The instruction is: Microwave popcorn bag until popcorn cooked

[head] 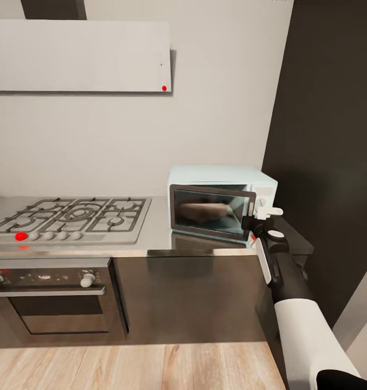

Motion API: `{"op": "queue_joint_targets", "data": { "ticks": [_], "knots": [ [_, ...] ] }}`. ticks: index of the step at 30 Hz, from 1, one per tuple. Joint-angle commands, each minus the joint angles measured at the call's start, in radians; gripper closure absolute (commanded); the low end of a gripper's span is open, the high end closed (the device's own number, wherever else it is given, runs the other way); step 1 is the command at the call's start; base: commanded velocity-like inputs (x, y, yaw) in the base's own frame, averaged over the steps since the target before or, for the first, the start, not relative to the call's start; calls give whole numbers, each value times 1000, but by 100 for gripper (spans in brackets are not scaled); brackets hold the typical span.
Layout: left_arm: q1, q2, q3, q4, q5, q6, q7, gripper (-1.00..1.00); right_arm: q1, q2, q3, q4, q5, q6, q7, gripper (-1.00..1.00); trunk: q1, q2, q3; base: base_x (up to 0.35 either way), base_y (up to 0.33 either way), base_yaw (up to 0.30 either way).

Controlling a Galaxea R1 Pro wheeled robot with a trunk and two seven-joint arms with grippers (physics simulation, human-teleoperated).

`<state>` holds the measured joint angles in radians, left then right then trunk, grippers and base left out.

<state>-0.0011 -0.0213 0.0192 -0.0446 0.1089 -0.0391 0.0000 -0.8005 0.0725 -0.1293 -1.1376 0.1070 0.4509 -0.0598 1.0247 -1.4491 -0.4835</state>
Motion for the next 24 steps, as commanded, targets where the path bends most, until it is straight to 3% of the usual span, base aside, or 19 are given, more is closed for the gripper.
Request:
{"op": "queue_joint_targets", "data": {
  "ticks": [1, 24],
  "knots": [
    [0, 0, 1, 0, 9, -2, 0, -100, 0, 1, 53, 6, -20, 4, 8, 100, 0, 0, -1, -5, 5, 0],
    [0, 0, 0, 0, 8, -2, -2, -100, 0, 1, 53, 6, -20, 3, 8, 100, 0, 0, -1, -36, 0, 0]
  ]
}}
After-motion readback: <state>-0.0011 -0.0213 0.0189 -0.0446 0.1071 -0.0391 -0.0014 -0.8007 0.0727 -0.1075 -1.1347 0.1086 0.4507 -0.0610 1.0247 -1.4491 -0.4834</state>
